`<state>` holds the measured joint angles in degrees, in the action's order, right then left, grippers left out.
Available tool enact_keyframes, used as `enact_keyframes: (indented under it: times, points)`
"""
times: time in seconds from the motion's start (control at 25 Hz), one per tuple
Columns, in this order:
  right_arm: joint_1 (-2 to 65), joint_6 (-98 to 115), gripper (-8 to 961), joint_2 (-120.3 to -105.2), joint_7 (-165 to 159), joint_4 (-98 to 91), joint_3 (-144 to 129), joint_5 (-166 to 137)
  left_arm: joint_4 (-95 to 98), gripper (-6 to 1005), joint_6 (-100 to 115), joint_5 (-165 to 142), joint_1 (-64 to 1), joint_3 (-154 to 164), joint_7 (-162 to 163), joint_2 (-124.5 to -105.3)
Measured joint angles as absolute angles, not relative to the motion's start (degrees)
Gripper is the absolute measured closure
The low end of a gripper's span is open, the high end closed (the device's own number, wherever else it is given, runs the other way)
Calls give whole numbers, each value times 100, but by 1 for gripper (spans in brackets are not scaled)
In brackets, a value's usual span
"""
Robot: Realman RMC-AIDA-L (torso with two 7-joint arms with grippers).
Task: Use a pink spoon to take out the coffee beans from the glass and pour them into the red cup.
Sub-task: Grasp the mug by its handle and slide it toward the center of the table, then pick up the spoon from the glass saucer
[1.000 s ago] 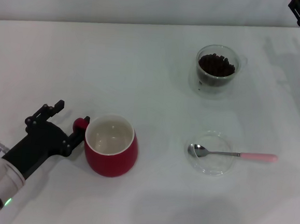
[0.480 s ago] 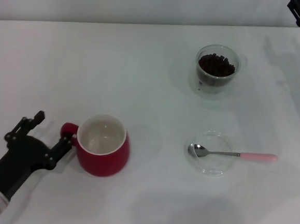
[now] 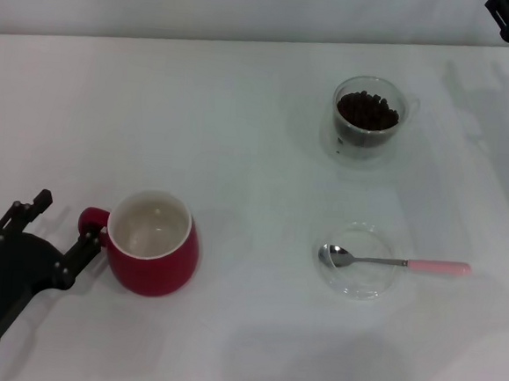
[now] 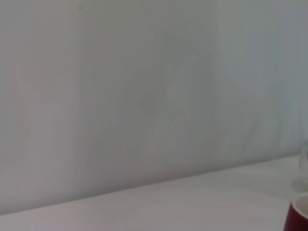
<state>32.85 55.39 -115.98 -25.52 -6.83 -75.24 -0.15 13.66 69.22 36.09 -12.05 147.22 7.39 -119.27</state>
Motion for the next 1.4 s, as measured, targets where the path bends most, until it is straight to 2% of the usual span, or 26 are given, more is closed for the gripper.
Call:
enact_keyframes:
  times: [0.4,1.12,1.4]
  points:
    - [3293,5527,111,-11600,-2583,-695,-7523,-8,1317,256,6660,3552,-1204,14786,738,-11936]
    - [3204,5484,112,-11578,-3259,-739,-7542,27,1212,257,8025,4429,-501,14570,738,-11926]
    - [2799,5607,112,-11554,-4349,-749,-7529,36,798,270,8547,5570,-880,14559,738,-11906]
